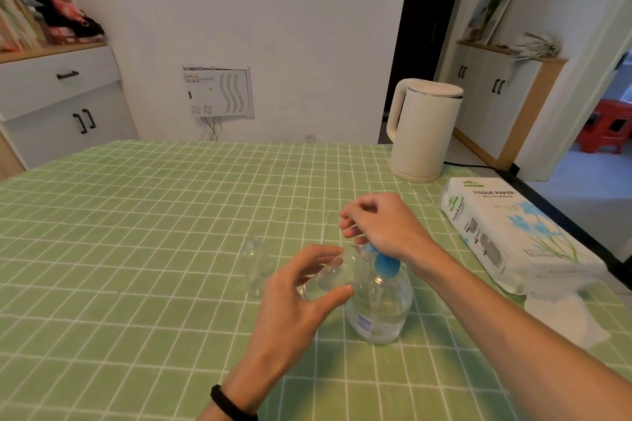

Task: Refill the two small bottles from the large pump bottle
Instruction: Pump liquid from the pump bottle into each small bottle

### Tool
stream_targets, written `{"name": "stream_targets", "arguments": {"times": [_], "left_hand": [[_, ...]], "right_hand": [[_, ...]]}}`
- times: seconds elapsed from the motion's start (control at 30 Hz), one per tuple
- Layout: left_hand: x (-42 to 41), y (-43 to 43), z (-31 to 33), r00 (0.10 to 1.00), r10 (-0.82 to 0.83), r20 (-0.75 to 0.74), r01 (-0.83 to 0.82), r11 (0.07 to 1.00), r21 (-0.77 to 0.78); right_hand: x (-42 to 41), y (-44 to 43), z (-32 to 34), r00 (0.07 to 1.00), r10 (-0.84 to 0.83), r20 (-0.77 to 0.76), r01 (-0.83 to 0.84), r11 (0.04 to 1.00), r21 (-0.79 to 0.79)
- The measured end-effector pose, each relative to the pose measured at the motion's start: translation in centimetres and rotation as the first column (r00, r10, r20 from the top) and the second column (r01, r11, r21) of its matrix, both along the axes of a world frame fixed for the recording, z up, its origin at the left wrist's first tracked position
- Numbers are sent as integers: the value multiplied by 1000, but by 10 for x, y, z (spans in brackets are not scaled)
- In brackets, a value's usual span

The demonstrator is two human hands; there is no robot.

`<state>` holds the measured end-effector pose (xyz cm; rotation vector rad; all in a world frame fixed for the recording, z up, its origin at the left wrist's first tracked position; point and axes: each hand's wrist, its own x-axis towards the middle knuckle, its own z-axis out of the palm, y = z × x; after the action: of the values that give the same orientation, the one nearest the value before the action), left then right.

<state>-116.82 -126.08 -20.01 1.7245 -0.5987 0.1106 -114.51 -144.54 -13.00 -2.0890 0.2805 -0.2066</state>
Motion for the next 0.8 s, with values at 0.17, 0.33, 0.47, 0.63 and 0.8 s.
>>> {"name": "stream_targets", "arguments": {"times": [0.17,0.33,0.47,0.63,0.8], "left_hand": [[2,0,1,1000,-5,4,5,1000,-9],[3,0,-4,1000,-2,-4,2,1000,2],[2,0,-6,1000,-5,-10,5,1000,3],[1,0,-4,1000,-3,-6,3,1000,10],[0,1,1,1000,-8,9,8,1000,6]], "right_hand": [[2,0,2,998,37,45,-37,999,-10],[4,-2,-9,1000,7,-17,-7,1000,-1],[4,-2,-12,1000,2,-27,-2,1000,12],[3,-1,-11,1000,-10,-28,10,1000,9],[3,0,-2,1000,6,14,-5,997,-74]]}}
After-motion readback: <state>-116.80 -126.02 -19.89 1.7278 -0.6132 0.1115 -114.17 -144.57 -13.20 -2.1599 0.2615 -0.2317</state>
